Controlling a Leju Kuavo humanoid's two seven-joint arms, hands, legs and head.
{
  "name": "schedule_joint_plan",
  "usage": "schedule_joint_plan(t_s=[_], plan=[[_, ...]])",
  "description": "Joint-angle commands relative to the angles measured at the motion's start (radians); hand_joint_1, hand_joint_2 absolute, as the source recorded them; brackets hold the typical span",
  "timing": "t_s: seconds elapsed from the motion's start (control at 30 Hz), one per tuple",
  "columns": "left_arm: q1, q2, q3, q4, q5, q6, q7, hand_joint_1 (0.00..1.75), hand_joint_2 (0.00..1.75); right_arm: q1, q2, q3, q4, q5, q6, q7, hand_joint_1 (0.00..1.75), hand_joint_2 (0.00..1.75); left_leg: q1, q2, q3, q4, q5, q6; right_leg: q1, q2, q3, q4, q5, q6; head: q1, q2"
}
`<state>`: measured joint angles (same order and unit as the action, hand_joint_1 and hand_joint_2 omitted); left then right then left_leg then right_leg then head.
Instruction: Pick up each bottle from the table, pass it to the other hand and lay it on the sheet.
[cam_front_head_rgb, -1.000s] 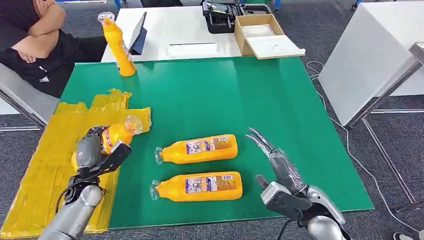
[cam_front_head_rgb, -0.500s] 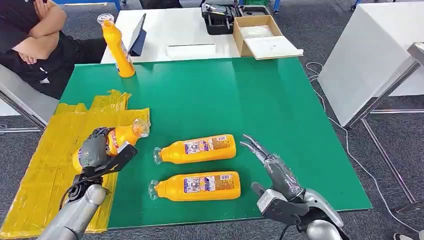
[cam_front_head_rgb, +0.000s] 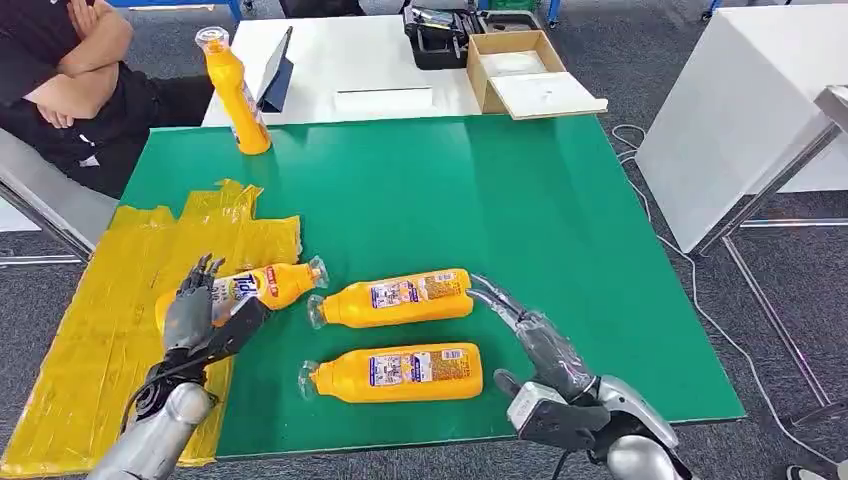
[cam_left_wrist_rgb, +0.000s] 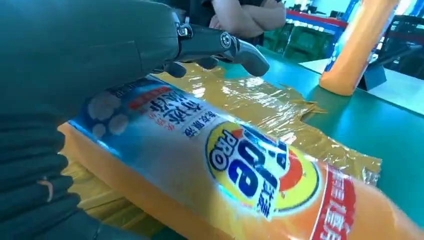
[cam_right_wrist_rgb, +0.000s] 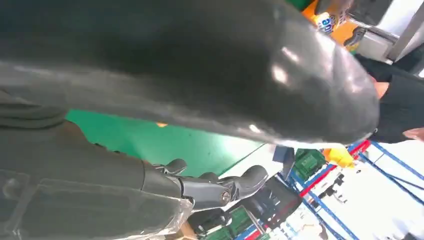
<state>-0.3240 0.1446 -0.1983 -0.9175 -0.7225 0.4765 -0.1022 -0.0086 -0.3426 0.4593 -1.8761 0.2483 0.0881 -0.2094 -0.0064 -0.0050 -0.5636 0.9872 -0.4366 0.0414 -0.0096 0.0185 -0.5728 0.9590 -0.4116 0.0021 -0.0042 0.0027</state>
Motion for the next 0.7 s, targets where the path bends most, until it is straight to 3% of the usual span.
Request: schedule_joint_plan(t_s=[0.03, 0.2, 0.37, 0.43, 0.57, 0.6, 0.7], plan=[[0.072, 0.005, 0.049, -0.137, 0.017, -0.018, 0.005, 0.0, 0.0, -0.051, 0.023, 0.029, 0.073, -0.003, 0.01, -0.003, 0.0, 0.0, 0.0, 0.002, 0.001, -0.001, 0.0, -0.002, 0.0, 0.001, 0.0, -0.001, 0.0, -0.001, 0.0, 0.0], [0.095, -0.015, 0.082, -0.233, 0.139, -0.039, -0.042, 0.0, 0.0, -0.042, 0.023, 0.026, 0.078, -0.012, 0.005, -0.001, 0.0, 0.0, 0.0, 0.001, 0.0, 0.0, -0.001, -0.003, 0.0, 0.0, 0.0, -0.001, 0.0, -0.001, 0.0, 0.0], [0.206, 0.006, 0.134, -0.58, 0.499, -0.038, -0.108, 0.0, 0.0, 0.012, 0.017, 0.012, 0.065, -0.002, -0.039, 0.004, 0.0, 0.0, 0.001, 0.001, 0.0, 0.001, -0.002, -0.003, 0.001, -0.001, 0.0, 0.0, -0.001, -0.001, 0.0, 0.0], [0.288, -0.001, 0.205, -0.76, 0.679, -0.03, -0.172, 0.0, 0.0, 0.05, 0.016, -0.001, 0.033, 0.042, -0.045, 0.054, 0.0, 0.0, 0.001, 0.002, 0.0, 0.001, -0.002, -0.003, 0.001, 0.0, 0.0, 0.0, -0.002, -0.001, 0.0, 0.0], [0.333, 0.011, 0.228, -0.818, 0.693, -0.034, -0.167, 0.0, 0.0, 0.077, 0.013, -0.006, 0.008, 0.066, -0.052, 0.068, 0.0, 0.0, 0.001, 0.003, -0.001, 0.001, -0.003, -0.003, 0.001, 0.001, -0.002, 0.0, -0.002, -0.001, 0.0, 0.0], [0.333, 0.011, 0.228, -0.818, 0.693, -0.034, -0.167, 0.0, 0.0, 0.077, 0.013, -0.006, 0.008, 0.066, -0.052, 0.068, 0.0, 1.75, 0.001, 0.003, 0.0, 0.001, -0.004, -0.004, 0.001, 0.001, -0.001, 0.001, -0.003, -0.001, 0.0, 0.0], [0.395, 0.016, 0.262, -0.877, 0.779, -0.05, -0.209, 0.0, 0.0, 0.114, -0.004, 0.002, -0.013, 0.188, -0.032, 0.137, 0.0, 1.75, 0.0, 0.001, -0.001, 0.0, -0.003, -0.004, 0.0, 0.0, -0.003, 0.0, -0.002, -0.001, 0.0, 0.0]])
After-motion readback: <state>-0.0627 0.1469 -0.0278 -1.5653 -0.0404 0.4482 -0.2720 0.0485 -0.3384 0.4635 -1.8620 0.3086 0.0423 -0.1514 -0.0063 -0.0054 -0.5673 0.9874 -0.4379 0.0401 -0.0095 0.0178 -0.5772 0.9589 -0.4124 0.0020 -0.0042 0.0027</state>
